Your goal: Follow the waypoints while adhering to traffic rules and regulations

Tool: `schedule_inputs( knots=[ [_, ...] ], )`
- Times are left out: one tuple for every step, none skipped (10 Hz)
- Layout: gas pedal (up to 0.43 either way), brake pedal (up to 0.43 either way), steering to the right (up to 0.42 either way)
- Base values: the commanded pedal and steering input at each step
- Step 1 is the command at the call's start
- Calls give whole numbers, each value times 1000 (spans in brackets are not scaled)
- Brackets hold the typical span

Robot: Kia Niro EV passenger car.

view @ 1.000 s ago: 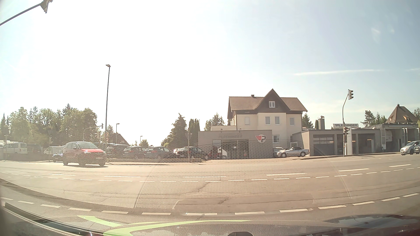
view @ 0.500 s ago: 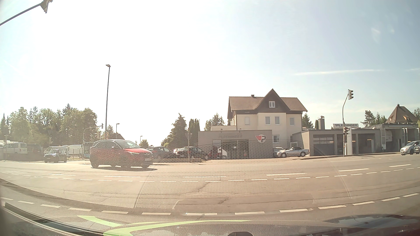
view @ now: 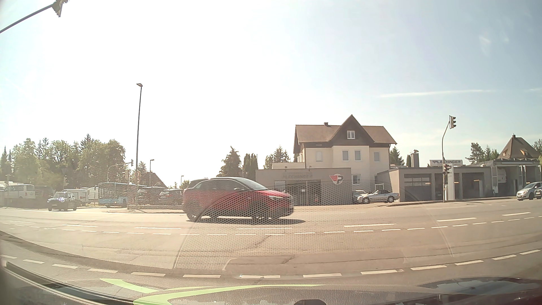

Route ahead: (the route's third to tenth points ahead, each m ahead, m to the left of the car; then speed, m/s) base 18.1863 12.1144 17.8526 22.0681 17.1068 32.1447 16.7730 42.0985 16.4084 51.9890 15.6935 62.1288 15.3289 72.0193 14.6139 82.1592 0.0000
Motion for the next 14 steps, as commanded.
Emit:
schedule_inputs(
  knots=[
    [0, 354, -2],
    [0, 354, -2],
    [0, 354, -2],
    [0, 354, -2],
    [0, 354, -2],
    [0, 354, -2],
    [0, 354, -2],
    [0, 354, -2],
    [0, 354, -2],
    [0, 354, -2],
    [0, 354, -2],
    [0, 354, -2],
    [0, 354, -2],
    [0, 354, -2]
  ],
)
